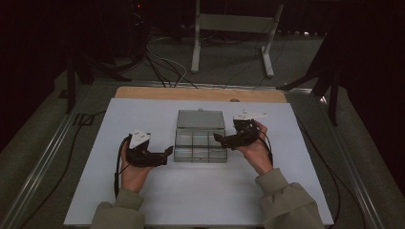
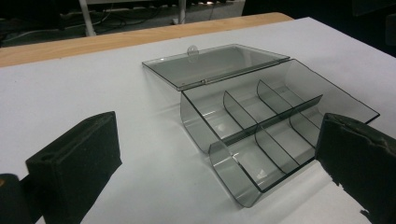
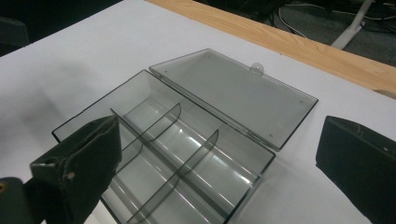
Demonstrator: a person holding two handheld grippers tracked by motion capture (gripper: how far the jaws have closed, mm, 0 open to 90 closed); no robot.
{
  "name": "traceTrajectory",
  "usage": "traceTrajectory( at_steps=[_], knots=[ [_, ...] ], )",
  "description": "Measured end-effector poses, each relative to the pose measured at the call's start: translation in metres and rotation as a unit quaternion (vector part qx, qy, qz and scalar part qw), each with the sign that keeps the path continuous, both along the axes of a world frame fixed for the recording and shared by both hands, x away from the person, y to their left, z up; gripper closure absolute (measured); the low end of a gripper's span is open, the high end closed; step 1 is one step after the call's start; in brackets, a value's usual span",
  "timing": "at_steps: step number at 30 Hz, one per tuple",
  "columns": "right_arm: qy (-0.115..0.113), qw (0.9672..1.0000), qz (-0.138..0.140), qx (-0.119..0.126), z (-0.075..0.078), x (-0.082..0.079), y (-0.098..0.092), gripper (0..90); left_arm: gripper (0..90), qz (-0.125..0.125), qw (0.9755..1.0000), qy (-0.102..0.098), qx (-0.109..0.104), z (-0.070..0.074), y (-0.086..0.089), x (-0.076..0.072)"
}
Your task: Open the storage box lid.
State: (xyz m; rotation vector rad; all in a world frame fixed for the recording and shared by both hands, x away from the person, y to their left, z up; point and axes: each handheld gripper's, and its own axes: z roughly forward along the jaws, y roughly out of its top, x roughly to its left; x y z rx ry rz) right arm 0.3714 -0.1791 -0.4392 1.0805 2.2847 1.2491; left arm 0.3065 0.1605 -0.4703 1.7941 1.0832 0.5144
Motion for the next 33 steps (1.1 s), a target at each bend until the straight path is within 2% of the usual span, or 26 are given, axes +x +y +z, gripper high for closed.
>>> traceTrajectory(
  at_steps=[4, 10, 13, 22, 33],
  knots=[
    [0.001, 1.0000, 0.001, 0.000, 0.001, -0.003, -0.004, 0.6, 0.5, 0.002, 1.0000, 0.001, 0.006, 0.001, 0.002, -0.002],
    [0.000, 0.9999, -0.001, 0.013, 0.006, -0.009, -0.011, 0.6, 0.5, 0.005, 1.0000, -0.003, 0.003, 0.003, 0.005, -0.003],
    [0.000, 0.9999, -0.002, 0.016, 0.008, -0.012, -0.014, 0.6, 0.6, 0.008, 1.0000, 0.002, 0.000, 0.003, 0.006, -0.003],
    [0.002, 0.9999, -0.001, 0.014, 0.008, -0.021, -0.025, 0.7, 0.6, 0.011, 0.9999, 0.001, 0.000, 0.003, 0.008, -0.004],
    [0.001, 0.9995, -0.009, 0.029, 0.009, -0.032, -0.040, 0.6, 0.6, 0.012, 0.9999, 0.002, 0.003, 0.003, 0.006, -0.004]
  ],
)
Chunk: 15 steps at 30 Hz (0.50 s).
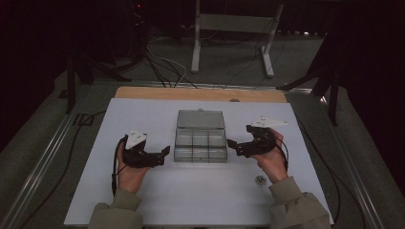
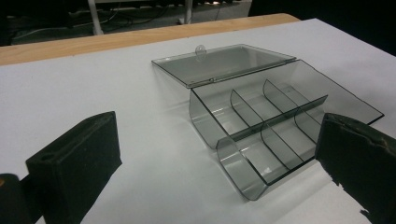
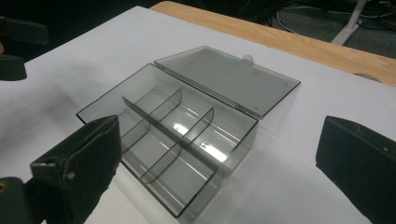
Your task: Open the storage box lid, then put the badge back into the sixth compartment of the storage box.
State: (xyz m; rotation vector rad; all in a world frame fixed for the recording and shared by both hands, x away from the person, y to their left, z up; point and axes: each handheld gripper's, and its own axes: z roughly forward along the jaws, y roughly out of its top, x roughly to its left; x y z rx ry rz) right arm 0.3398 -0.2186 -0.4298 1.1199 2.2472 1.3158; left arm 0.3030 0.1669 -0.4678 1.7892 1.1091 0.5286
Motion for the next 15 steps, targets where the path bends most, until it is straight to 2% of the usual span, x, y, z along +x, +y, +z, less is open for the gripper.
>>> traceTrajectory(
  at_steps=[4, 15],
  knots=[
    [-0.001, 1.0000, -0.004, 0.005, -0.001, -0.003, -0.005, 0.6, 0.6, 0.002, 1.0000, 0.001, 0.000, -0.001, 0.000, 0.000],
    [0.010, 0.9999, -0.012, 0.001, -0.006, -0.010, -0.019, 0.6, 0.6, 0.006, 1.0000, -0.002, -0.001, 0.000, 0.001, -0.001]
  ],
)
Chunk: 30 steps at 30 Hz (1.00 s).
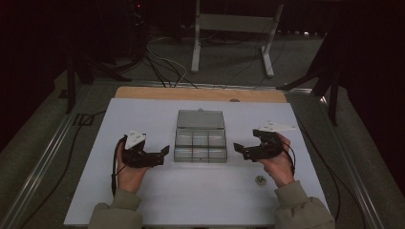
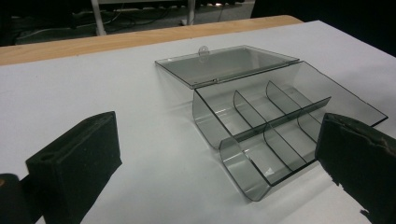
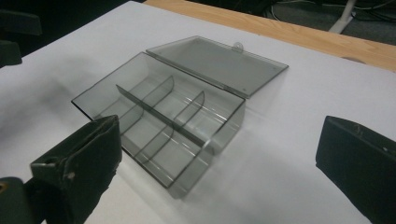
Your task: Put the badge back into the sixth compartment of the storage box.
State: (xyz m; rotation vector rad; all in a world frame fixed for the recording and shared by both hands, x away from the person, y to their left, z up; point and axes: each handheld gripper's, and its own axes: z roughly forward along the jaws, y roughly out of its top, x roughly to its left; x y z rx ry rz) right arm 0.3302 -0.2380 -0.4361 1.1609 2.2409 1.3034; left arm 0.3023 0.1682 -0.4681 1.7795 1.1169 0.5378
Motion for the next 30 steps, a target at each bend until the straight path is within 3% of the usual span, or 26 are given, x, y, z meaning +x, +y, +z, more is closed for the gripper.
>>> traceTrajectory(
  at_steps=[16, 30],
  knots=[
    [0.018, 0.9997, -0.005, -0.018, -0.005, -0.017, -0.025, 6.1, 0.6, 0.002, 1.0000, -0.001, -0.002, -0.001, 0.000, 0.000],
    [0.031, 0.9992, -0.022, -0.015, -0.015, -0.028, -0.043, 6.2, 0.5, 0.003, 0.9998, -0.014, -0.014, 0.002, 0.005, -0.003]
  ],
)
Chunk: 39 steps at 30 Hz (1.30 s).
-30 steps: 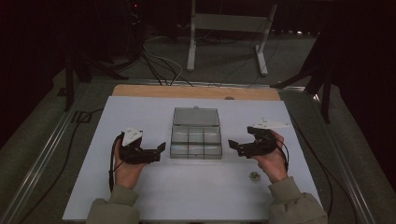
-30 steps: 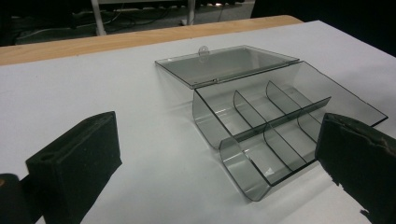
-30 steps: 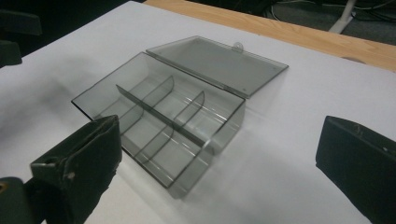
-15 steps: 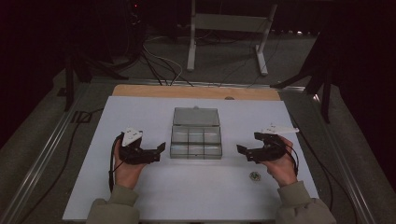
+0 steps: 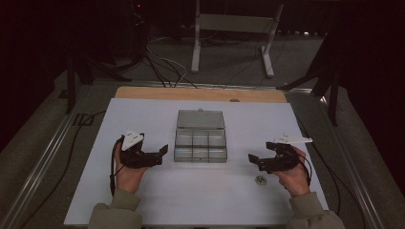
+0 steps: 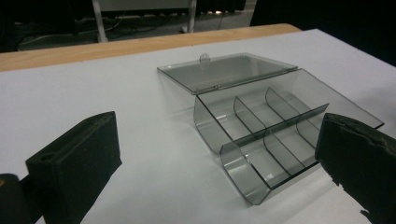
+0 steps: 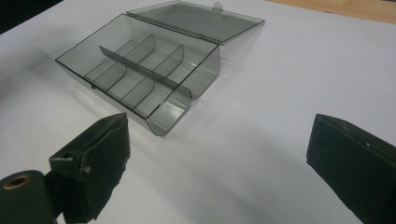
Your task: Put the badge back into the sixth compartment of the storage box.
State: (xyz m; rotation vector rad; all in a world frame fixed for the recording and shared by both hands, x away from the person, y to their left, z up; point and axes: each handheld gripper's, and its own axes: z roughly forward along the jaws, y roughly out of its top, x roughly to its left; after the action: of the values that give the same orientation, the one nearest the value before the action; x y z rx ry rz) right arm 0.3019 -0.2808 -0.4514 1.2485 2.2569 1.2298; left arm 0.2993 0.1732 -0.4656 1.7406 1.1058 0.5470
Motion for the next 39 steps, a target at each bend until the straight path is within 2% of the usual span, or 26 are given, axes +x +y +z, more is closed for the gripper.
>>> traceTrajectory(
  at_steps=[9, 20, 32, 34, 37, 38, 39],
  knots=[
    [0.005, 0.9999, -0.005, 0.011, -0.006, -0.006, -0.008, 5.3, 0.5, 0.002, 1.0000, -0.002, 0.000, 0.001, 0.001, -0.001],
    [0.004, 0.9999, -0.007, -0.011, -0.012, -0.017, -0.012, 4.9, 0.5, 0.002, 1.0000, -0.007, -0.007, 0.003, 0.004, -0.002],
    [0.024, 0.9996, -0.007, -0.008, -0.022, -0.027, -0.018, 6.0, 0.5, 0.002, 0.9999, -0.008, -0.008, 0.003, 0.004, -0.002],
    [0.037, 0.9992, 0.002, -0.012, -0.025, -0.029, -0.020, 12.0, 0.5, 0.002, 0.9999, -0.008, -0.008, 0.003, 0.004, -0.002],
    [0.040, 0.9989, 0.002, -0.023, -0.028, -0.030, -0.021, 19.0, 0.5, 0.001, 0.9999, -0.008, -0.009, 0.003, 0.004, -0.002],
    [0.040, 0.9987, 0.004, -0.031, -0.029, -0.031, -0.021, 25.6, 0.6, 0.000, 0.9999, -0.008, -0.009, 0.003, 0.003, -0.002],
    [0.041, 0.9985, 0.004, -0.036, -0.030, -0.032, -0.022, 27.4, 0.5, 0.000, 0.9999, -0.008, -0.009, 0.003, 0.003, -0.003]
  ],
)
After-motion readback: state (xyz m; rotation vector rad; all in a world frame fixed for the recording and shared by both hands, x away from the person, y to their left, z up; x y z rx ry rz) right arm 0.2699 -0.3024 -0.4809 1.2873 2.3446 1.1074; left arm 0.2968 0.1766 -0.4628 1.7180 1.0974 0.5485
